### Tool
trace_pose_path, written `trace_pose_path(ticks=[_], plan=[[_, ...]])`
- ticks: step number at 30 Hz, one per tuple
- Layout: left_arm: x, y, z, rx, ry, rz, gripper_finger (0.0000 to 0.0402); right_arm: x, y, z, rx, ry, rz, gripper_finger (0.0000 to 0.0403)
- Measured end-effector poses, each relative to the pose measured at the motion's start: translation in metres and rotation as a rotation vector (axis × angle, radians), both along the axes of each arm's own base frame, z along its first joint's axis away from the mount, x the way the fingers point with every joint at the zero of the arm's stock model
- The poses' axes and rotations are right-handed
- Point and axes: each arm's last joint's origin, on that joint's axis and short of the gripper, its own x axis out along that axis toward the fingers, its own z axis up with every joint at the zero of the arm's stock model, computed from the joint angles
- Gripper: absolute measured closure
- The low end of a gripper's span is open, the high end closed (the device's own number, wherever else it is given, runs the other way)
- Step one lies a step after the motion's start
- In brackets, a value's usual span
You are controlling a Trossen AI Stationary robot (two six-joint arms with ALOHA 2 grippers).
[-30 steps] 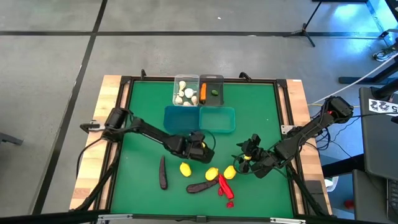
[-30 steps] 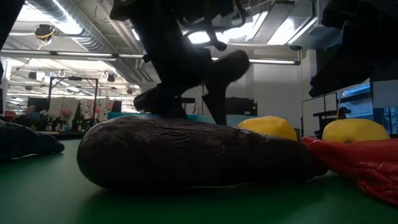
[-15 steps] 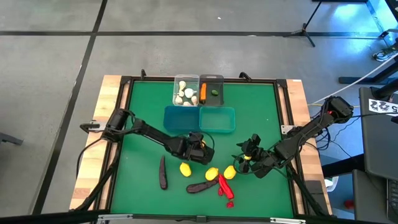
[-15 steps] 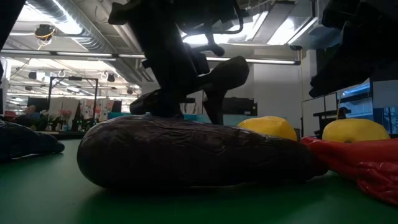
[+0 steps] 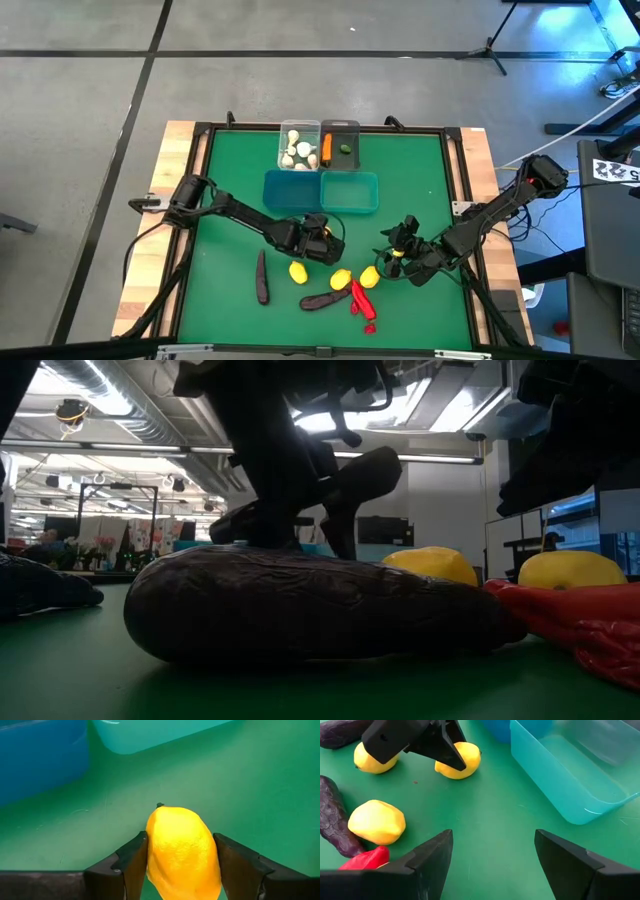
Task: Sort produce into baskets
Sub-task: Put the yellow lemon into the green bin
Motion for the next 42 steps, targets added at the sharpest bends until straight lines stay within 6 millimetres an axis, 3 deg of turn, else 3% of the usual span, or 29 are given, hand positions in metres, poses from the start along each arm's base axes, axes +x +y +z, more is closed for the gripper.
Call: trace_pose_path(ticks=[11,24,32,42], plan=[[0.020,0.009,0.026,0.043,-0.033,-0.084,0.0201,0.000,0.000,0.000,0.000,0.000,0.000,0.0123],[0.043,0.076,0.060,0.197,-0.003,-0.126,0.0201,0.000,0.000,0.000,0.000,0.001,0.000,0.0123],[0.034,0.115,0.055,0.193,0.123,-0.047,0.0201,0.000,0.000,0.000,-0.002,0.002,0.000,0.0123],[0.029,0.119,0.050,0.189,0.169,-0.039,0.0201,-0.001,-0.001,-0.001,-0.011,0.014,0.000,0.0123]])
